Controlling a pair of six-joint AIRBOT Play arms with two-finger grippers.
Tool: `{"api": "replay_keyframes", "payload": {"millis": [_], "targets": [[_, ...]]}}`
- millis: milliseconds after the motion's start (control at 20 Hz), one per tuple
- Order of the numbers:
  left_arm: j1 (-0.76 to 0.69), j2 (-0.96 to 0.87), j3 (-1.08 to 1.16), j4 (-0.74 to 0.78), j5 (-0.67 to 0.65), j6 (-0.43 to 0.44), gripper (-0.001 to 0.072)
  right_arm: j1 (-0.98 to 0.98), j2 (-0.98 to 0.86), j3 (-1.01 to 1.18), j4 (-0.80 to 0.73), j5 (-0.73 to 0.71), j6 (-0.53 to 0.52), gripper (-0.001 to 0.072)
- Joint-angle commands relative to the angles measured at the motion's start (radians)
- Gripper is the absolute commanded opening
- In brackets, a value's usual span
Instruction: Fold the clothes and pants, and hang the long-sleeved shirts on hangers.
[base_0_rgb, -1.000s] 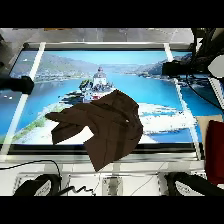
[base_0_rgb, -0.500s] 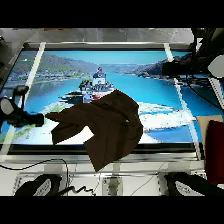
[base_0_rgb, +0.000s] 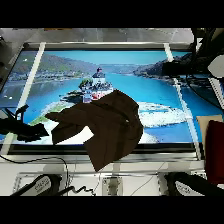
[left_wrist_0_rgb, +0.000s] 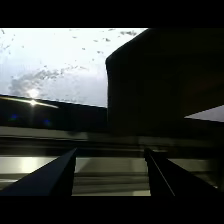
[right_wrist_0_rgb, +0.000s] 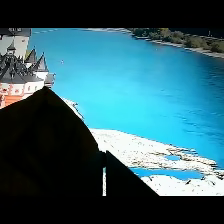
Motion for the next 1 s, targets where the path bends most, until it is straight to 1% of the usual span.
{"api": "replay_keyframes", "payload": {"millis": [0,150,400,500,550,600,700,750,800,850,900,950], "targets": [[0.034,-0.054,-0.061,-0.068,0.051,0.13,0.0461,0.001,0.0,0.001,0.0,0.0,0.0,0.0017],[0.034,-0.058,-0.122,-0.068,0.153,0.175,0.0463,0.001,0.0,0.001,0.0,0.0,0.0,0.0017],[0.033,-0.089,-0.163,-0.083,0.196,0.259,0.0463,0.001,0.0,0.001,0.0,0.0,0.0,0.0016],[0.026,-0.091,-0.163,-0.124,0.252,0.261,0.0462,0.001,0.0,0.001,0.0,0.0,0.0,0.0016],[0.019,-0.091,-0.163,-0.136,0.277,0.261,0.0449,0.001,0.0,0.001,0.0,0.0,0.0,0.0016],[0.005,-0.091,-0.163,-0.141,0.29,0.262,0.0356,0.001,0.0,0.001,0.0,0.0,0.0,0.0016],[-0.031,-0.097,-0.163,-0.142,0.291,0.272,0.0305,0.001,-0.001,0.001,-0.002,-0.061,0.0,0.0016],[-0.056,-0.097,-0.163,-0.142,0.295,0.285,0.0225,0.0,0.0,0.001,-0.002,-0.1,0.0,0.0017],[-0.082,-0.097,-0.163,-0.141,0.305,0.299,0.0174,0.0,0.0,0.002,0.0,-0.122,0.001,0.0017],[-0.106,-0.097,-0.163,-0.137,0.325,0.299,0.0103,0.0,0.0,0.002,0.014,-0.137,0.001,0.0017],[-0.132,-0.097,-0.163,-0.131,0.346,0.299,0.0015,0.0,0.0,0.002,0.039,-0.136,0.001,0.0017],[-0.154,-0.097,-0.161,-0.114,0.36,0.298,0.0015,0.0,0.0,0.002,0.046,-0.137,0.001,0.0017]]}}
